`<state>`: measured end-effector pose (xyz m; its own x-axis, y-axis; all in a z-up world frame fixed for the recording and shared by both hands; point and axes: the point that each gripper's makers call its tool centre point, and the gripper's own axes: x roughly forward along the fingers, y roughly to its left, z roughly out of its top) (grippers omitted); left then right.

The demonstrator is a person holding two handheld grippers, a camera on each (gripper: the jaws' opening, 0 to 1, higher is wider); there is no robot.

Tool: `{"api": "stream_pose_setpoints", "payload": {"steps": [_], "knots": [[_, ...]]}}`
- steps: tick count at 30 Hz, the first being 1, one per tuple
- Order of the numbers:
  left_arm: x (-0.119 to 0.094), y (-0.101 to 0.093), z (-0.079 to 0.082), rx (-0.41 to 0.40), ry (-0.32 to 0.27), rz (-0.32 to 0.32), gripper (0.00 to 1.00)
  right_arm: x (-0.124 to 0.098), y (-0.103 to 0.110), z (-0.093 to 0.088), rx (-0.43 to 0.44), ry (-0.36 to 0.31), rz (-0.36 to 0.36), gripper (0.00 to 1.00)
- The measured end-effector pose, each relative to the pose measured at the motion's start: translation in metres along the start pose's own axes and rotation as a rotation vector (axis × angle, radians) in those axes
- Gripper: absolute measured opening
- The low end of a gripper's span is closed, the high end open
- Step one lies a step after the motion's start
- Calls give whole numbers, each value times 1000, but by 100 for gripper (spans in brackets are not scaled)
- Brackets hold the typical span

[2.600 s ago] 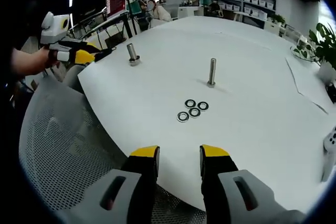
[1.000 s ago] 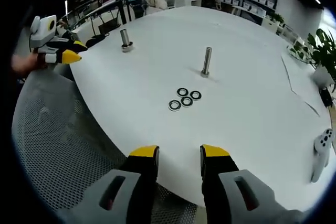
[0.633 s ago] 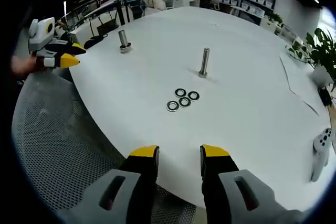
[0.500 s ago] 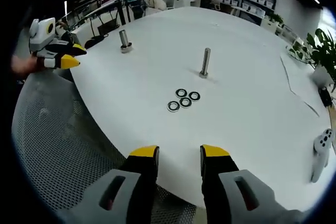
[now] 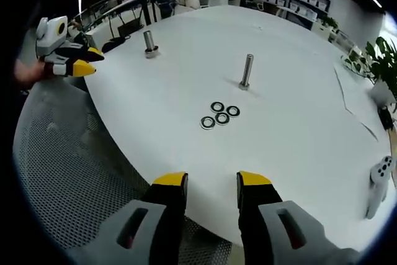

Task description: Place the washer onto the threaded stud by aligning its center hole with the stud, sliding it down to the base, and recovering from edge contact or off-axis alignment until the washer reaches the visible bottom stop.

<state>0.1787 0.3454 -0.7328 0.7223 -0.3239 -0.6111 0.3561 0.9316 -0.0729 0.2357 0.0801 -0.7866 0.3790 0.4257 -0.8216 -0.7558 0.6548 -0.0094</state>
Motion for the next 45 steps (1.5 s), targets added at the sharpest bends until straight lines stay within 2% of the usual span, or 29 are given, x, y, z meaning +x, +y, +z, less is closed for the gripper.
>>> {"api": "stream_pose_setpoints", "payload": {"steps": [2,19,28,37,45], "knots": [[0,0,0,1,1,1,31,-1,0,2,-6,-9,-3,34],[0,-2,1,2,-8,-10,30,2,4,-3,-86,56,18,34],[0,-2,0,1,-8,-13,30,3,-6,16,-109,57,8,34],[0,-1,0,2,-9,-13,30,12,3,29,-160,72,36,34],[0,-2,1,-5,-14,-14,30,21,4,35,-148,93,48,34]]}}
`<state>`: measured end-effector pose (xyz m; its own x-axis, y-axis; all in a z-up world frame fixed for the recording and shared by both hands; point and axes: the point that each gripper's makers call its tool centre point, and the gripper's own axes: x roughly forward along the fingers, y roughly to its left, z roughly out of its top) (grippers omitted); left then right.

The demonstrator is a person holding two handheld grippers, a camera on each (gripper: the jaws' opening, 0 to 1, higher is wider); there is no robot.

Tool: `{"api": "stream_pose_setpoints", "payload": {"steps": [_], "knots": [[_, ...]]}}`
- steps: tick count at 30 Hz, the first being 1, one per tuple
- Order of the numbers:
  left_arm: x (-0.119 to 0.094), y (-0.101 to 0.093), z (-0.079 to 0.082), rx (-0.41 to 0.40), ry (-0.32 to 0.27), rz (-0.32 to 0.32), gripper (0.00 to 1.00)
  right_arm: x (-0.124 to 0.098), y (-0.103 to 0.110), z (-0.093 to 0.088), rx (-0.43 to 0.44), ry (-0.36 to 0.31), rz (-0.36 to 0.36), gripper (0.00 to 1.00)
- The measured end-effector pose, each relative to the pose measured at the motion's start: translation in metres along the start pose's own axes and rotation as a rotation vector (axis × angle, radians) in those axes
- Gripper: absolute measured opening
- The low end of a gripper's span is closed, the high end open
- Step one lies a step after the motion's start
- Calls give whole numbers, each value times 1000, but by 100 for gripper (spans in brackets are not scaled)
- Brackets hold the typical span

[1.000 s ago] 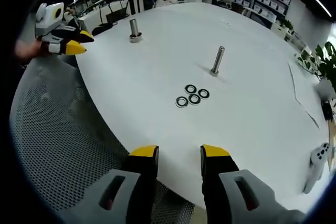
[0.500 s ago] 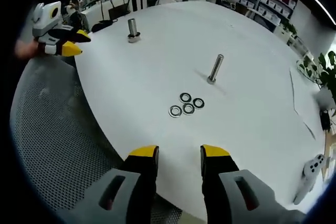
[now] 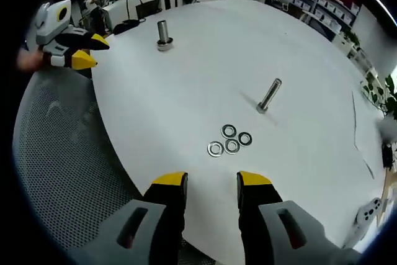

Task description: Place the washer onto the threaded stud by aligning its center hole with the stud, sliding it down to the base, and recovering from edge contact or off-axis alignment until the washer reaches the visible bottom stop.

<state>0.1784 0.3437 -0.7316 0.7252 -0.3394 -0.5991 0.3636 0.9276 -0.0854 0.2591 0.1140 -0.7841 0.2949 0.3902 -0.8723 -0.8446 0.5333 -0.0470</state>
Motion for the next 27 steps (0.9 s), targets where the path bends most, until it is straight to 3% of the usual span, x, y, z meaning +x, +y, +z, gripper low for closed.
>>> {"api": "stream_pose_setpoints", "payload": {"steps": [13,27], "knots": [[1,-1,-1,3,6,-6,30,12,-2,18,12,40,29,34],[2,-3,-3,9,18,-15,29,25,-6,25,40,94,33,34]]}}
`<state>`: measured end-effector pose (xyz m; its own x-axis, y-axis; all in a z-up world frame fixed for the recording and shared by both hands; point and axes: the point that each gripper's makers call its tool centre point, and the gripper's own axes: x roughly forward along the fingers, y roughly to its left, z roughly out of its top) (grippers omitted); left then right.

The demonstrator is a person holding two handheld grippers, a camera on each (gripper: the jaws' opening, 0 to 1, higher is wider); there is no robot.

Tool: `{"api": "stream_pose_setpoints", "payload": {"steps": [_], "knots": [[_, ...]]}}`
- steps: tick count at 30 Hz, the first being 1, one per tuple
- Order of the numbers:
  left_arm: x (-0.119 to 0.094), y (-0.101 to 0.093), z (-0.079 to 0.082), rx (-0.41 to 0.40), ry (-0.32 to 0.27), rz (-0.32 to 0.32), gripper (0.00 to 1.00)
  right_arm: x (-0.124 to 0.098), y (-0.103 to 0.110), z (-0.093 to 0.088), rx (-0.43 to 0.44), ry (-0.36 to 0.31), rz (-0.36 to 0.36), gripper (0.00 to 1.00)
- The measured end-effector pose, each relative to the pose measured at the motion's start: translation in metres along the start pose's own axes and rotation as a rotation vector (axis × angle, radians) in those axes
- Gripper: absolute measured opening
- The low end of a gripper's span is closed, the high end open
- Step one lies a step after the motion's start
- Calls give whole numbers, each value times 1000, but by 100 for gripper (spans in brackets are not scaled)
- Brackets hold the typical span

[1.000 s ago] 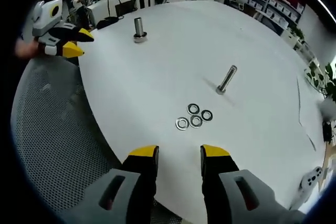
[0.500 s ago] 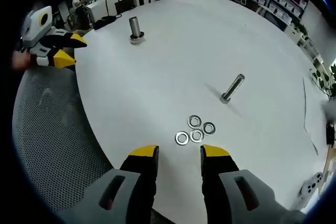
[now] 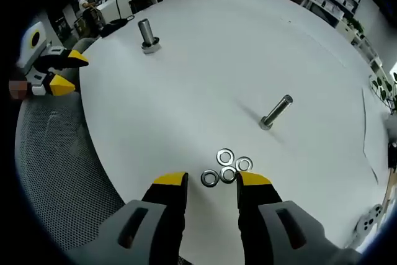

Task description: Place the washer onto the threaded stud by aligning its center hole with the stud, sliding it down to the base, and recovering from edge contact or off-axis alignment until the washer reaches the visible bottom stop.

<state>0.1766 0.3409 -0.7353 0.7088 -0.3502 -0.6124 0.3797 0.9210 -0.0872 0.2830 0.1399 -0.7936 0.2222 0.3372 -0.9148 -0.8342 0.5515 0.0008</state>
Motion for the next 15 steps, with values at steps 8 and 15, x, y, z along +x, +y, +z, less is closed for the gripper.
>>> {"api": "stream_pose_setpoints", "payload": {"steps": [8,15], "knots": [[0,-3,0,-10,-6,-20,29,4,4,-2,-49,40,5,34],[0,-4,0,0,0,-22,29,7,5,4,-73,40,2,33]]}}
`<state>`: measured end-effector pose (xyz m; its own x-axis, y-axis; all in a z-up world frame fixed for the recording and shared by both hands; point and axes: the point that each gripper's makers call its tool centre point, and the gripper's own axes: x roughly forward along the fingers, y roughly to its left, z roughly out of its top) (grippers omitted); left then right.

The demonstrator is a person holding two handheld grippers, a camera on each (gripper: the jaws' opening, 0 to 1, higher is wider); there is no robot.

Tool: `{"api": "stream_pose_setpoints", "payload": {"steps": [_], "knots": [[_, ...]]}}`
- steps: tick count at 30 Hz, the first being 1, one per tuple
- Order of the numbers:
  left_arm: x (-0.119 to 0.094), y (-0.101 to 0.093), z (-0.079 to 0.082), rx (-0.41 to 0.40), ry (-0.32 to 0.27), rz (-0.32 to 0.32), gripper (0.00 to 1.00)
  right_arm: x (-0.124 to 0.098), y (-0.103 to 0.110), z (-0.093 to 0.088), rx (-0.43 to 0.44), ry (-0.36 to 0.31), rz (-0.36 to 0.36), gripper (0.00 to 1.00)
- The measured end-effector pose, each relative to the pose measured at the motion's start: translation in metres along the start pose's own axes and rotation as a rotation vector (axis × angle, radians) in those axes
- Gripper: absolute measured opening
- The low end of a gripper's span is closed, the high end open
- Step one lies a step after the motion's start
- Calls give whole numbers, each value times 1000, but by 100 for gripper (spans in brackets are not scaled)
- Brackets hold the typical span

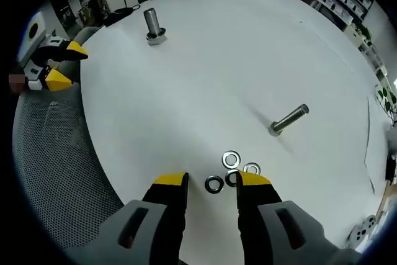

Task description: Place the washer onto the threaded stud by aligning its center hole with the stud, sliding it down to the base, and recovering from edge contact or off-axis alignment until the washer reaches the visible bottom stop.

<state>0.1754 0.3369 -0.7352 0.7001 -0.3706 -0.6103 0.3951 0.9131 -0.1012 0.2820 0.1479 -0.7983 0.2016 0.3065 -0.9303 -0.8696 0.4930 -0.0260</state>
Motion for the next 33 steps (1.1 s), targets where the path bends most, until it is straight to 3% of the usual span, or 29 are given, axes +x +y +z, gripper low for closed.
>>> {"api": "stream_pose_setpoints", "payload": {"steps": [33], "knots": [[0,0,2,-1,-9,-5,29,-7,-1,-16,11,48,-17,30]]}}
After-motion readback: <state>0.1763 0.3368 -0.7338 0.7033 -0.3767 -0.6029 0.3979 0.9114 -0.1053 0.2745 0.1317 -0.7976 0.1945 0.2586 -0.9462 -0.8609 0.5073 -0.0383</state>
